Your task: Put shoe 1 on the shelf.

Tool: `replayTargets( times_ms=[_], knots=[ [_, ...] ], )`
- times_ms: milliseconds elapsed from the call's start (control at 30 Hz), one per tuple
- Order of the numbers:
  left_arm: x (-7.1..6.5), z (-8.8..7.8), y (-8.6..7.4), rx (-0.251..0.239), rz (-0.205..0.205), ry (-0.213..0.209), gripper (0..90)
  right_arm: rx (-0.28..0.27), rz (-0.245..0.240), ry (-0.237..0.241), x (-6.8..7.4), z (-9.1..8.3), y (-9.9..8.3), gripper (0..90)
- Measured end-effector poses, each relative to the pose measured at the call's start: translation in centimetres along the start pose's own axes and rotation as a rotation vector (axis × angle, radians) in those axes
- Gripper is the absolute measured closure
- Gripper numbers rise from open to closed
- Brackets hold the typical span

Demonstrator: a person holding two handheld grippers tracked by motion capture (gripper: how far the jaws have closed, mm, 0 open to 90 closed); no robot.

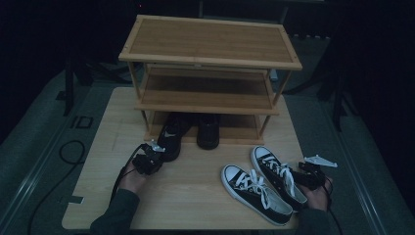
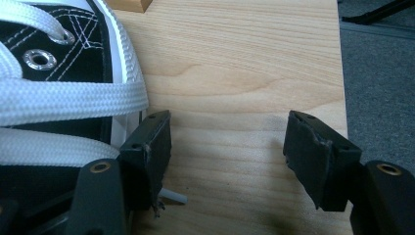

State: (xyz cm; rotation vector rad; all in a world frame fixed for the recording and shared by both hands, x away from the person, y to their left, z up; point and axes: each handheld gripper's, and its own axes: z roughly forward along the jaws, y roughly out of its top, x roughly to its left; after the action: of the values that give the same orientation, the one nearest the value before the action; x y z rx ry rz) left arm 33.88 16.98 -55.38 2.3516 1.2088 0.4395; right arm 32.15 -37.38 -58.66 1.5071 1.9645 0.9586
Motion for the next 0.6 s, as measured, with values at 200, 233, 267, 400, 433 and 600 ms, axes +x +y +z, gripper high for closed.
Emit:
replayTargets(
  times_ms=[200,233,267,400,433,600],
  knots=[
    [0.7,0.4,1.4,-0.008,-0.008,0.01,88.8,0.0,-0.001,0.0,0.0,0.0,0.0,34.1],
    [0.9,0.4,1.8,-0.008,-0.001,0.008,88.8,0.0,-0.001,0.0,0.0,0.0,0.0,34.1],
    [1.0,0.5,2.2,-0.017,-0.004,0.009,89.1,0.0,0.0,0.0,0.0,0.0,0.0,34.1],
    [0.6,0.9,4.0,-0.029,0.021,0.003,89.7,0.0,-0.001,0.0,0.0,0.0,0.0,34.1],
    [0.3,1.2,4.3,-0.021,0.03,0.004,89.8,0.0,0.0,0.0,0.0,0.0,0.0,34.1],
    [-1.3,2.5,5.2,0.002,0.063,-0.019,90.0,0.0,0.0,0.001,0.0,0.0,0.0,34.1]
  ],
)
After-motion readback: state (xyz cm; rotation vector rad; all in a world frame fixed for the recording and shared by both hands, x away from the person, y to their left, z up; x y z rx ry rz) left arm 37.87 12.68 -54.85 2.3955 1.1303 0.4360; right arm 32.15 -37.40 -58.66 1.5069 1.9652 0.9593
